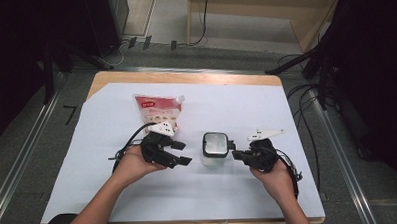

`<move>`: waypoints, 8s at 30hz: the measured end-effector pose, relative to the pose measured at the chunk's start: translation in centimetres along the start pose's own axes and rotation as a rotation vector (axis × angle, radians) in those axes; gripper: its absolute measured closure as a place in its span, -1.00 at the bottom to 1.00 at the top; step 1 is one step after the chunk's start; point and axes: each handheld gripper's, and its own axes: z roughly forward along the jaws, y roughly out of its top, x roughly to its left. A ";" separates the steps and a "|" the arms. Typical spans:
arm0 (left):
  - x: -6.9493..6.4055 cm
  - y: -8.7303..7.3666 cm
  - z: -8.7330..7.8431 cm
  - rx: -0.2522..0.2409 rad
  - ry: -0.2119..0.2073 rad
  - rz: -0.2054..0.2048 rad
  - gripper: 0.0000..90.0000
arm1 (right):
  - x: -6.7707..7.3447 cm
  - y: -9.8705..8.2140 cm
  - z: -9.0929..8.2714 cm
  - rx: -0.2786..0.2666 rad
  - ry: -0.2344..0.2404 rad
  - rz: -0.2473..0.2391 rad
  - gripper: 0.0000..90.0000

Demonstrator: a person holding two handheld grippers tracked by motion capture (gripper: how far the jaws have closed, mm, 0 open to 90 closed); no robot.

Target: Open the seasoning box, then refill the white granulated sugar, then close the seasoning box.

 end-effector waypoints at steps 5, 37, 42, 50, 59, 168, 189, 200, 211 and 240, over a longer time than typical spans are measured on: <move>0.2 0.9 0.8 -0.013 -0.036 -0.003 -0.18 | -0.8 0.0 -0.3 -0.006 -0.012 0.022 1.00; 0.0 3.6 6.5 0.003 0.060 0.104 -0.62 | -3.6 2.1 1.9 -0.031 -0.066 0.066 1.00; 0.0 3.6 6.7 0.000 0.066 0.112 -0.62 | -3.6 2.1 2.0 -0.031 -0.067 0.072 1.00; -0.4 3.8 7.0 -0.009 0.091 0.118 -0.62 | -3.6 2.1 2.0 -0.034 -0.066 0.084 1.00; -0.6 4.1 6.8 0.016 0.101 0.138 -0.61 | -3.4 2.1 2.0 -0.026 -0.066 0.081 1.00; 0.2 9.7 1.1 0.017 -0.073 0.059 0.42 | -0.1 -0.3 -2.4 -0.075 0.008 0.019 0.42; 1.6 5.5 -3.8 -0.065 -0.006 -0.058 0.03 | 5.9 0.2 -1.2 -0.045 0.139 -0.109 0.22; 2.3 4.1 -5.8 -0.050 -0.016 -0.109 -0.12 | 7.1 0.9 0.5 -0.033 0.174 -0.149 0.09; 3.2 2.1 -8.7 -0.053 0.057 -0.136 -0.04 | 8.7 1.4 2.6 -0.010 0.240 -0.202 0.16; 7.0 -1.4 -13.7 -0.107 0.208 -0.231 -0.06 | 8.9 1.5 4.3 0.035 0.262 -0.231 0.18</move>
